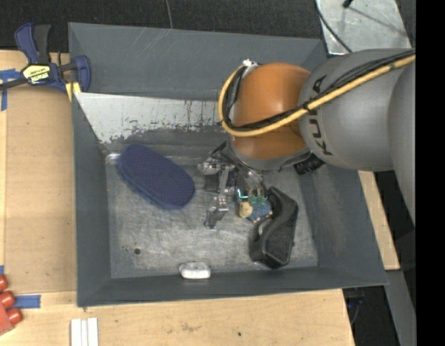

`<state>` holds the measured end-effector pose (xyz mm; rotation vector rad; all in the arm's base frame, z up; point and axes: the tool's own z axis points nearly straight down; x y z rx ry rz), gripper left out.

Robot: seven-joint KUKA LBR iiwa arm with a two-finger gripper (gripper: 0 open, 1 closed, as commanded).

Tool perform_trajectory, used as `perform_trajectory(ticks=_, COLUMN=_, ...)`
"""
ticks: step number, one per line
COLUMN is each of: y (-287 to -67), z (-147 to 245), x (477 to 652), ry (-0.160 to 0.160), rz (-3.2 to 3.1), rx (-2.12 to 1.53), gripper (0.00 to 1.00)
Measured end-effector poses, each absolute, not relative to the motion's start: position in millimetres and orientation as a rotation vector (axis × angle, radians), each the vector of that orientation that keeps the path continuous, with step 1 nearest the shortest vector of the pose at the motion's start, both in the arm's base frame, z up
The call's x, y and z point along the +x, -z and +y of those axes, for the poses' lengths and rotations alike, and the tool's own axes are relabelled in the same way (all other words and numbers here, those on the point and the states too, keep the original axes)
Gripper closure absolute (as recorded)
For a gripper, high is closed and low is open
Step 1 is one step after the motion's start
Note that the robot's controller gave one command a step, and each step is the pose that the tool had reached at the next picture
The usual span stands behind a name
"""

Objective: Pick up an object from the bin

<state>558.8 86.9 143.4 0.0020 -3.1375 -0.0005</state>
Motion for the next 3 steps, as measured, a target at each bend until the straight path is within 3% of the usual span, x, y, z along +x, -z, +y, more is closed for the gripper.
perform_trajectory(ticks=1, y=-75, z=137, x=581.0, ry=0.000, rz=-3.160, rx=0.077, gripper=0.00)
perform_trajectory(ticks=2, y=-82, z=137, x=586.7, ry=0.008, rz=-3.183, rx=0.072, gripper=1.00)
perform_trajectory(ticks=3, y=-242, z=139, x=602.6, ry=0.003, rz=-3.153, rx=0.063, gripper=1.00)
